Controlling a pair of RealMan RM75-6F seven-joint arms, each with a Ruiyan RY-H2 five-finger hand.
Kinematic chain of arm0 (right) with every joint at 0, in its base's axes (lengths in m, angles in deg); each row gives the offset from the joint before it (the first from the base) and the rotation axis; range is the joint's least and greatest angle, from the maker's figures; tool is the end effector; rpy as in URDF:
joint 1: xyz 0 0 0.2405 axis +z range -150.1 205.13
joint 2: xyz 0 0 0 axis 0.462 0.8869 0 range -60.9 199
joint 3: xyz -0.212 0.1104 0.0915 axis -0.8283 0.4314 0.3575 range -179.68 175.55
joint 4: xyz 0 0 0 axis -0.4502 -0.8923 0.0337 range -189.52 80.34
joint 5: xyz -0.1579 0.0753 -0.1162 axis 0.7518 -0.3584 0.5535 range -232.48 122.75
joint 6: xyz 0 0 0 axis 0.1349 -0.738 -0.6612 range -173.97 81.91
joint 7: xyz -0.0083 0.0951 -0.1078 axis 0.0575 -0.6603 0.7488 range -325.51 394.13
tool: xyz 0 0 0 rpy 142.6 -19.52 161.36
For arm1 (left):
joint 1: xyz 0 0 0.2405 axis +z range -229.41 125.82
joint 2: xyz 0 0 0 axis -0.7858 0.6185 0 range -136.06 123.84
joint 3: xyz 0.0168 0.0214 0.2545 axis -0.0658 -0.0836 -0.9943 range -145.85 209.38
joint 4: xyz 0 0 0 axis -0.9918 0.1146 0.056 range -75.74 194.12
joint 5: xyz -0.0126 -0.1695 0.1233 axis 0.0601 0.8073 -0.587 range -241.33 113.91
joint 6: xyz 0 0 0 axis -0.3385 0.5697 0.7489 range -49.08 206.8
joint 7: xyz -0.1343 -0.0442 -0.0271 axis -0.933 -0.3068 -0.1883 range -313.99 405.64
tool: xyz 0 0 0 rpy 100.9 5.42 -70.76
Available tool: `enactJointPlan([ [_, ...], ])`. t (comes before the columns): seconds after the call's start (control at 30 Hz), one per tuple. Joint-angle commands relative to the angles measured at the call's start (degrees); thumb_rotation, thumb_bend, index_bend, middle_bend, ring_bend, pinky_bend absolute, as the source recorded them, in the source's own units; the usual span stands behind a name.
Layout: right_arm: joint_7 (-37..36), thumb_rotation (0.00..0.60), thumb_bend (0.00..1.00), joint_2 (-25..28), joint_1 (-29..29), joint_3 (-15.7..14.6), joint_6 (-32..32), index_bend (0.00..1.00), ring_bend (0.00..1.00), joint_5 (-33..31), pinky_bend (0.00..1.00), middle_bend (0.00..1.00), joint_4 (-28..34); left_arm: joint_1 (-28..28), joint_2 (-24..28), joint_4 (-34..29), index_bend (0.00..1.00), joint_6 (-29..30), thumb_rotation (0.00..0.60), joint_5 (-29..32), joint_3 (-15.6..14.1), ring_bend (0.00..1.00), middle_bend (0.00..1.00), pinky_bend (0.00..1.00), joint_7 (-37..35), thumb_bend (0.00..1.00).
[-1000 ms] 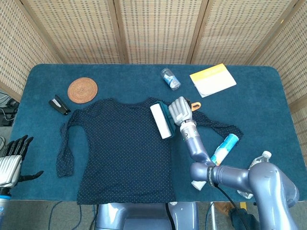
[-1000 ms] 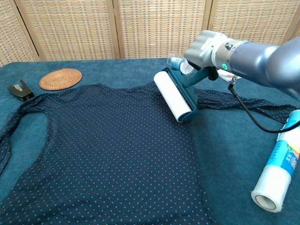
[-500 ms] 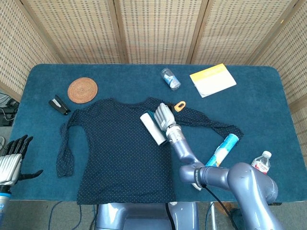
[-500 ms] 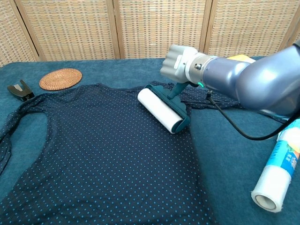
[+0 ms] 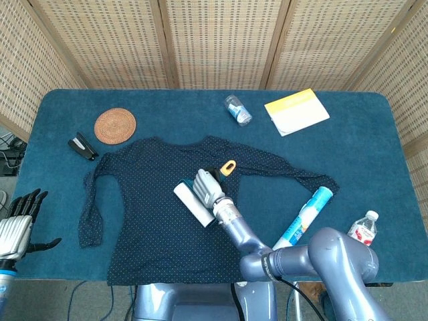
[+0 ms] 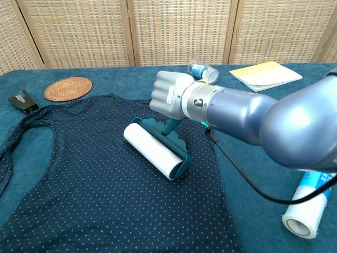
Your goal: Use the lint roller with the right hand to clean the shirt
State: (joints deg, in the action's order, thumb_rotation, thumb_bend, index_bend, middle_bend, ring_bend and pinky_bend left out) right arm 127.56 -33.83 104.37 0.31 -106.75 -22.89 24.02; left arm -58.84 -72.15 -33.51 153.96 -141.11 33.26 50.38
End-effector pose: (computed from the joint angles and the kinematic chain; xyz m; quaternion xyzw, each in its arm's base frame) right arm -0.0045 -0.3578 -0.0968 0.8498 0.1496 0.0869 0.4979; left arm -0.3302 0.1841 0.1286 -0.6024 -0.4555 -0.3050 0.5802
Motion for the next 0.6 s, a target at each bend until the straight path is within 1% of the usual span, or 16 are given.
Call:
enactJointPlan([
  [0.03,1.8,0.600,0.72,-0.5,0.8,-0.4,-1.7,0.71,1.00,0.2,1.00,1.00,3.3,0.0,0.0,0.1,0.00,0.0,0.600,0.0,0.0,0.00,0.00,0.00,-0.1,0.00],
  [0.37,5.6,0.600,0.72,-1.0,1.3,-2.2,-5.2,0.71,1.00,-0.8,1.00,1.00,9.4,-0.1,0.0,0.1,0.00,-0.1,0.600,-0.3,-0.2,0.00,0.00,0.00,-0.2,0.00],
  [0.5,6.6,0.600,0.72,-1.0,1.7,-2.7,-6.3,0.71,1.00,-0.5,1.00,1.00,12.1,-0.2,-0.1,0.2,0.00,-0.3,0.600,-0.1,-0.2,0.00,0.00,0.00,0.0,0.00],
  [0.6,7.7,0.600,0.72,-1.4,1.9,-3.6,-7.2,0.71,1.00,-0.1,1.00,1.00,14.2,-0.3,-0.3,0.2,0.00,-0.4,0.600,0.0,-0.3,0.00,0.00,0.00,0.4,0.00],
])
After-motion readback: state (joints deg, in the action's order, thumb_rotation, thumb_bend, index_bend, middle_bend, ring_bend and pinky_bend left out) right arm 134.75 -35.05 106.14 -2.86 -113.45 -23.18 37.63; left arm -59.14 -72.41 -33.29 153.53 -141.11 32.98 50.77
